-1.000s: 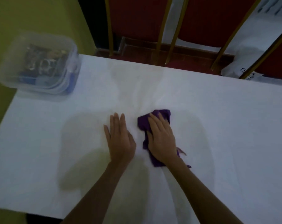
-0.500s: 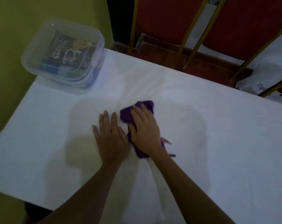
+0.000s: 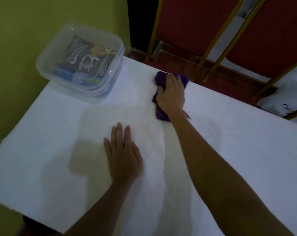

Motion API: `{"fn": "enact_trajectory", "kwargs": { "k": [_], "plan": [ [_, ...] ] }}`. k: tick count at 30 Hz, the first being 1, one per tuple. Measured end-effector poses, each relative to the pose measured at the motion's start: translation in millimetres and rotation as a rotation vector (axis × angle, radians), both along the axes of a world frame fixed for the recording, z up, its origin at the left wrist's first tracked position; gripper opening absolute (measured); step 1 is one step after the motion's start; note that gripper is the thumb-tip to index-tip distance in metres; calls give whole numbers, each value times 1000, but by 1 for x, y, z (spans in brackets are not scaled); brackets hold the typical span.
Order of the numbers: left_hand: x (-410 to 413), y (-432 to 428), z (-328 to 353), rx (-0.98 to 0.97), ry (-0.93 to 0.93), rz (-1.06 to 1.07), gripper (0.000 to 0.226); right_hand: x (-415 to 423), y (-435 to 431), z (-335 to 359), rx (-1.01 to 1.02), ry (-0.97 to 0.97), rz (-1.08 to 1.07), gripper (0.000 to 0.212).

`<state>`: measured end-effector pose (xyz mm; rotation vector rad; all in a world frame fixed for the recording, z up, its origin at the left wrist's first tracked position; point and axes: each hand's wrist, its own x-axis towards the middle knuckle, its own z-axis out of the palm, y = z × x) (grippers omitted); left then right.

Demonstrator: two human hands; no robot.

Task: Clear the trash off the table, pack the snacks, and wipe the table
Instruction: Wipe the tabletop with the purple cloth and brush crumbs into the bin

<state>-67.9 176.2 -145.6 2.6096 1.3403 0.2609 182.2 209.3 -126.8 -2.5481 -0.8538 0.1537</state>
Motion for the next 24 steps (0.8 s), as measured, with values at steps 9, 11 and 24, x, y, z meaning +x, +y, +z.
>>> {"fn": "enact_trajectory", "kwargs": {
  "k": [9,11,24],
  "plan": [
    [-2,3,1,-17,1,7,55,-82,-63,8,130,74,337,49],
    [-1,3,2,-23,-31,19,55,-52,-63,7,123,26,193,52],
    [-7,9,7,-35,-9,1,53,-79,62,-1,120,-51,400,48]
  ]
}}
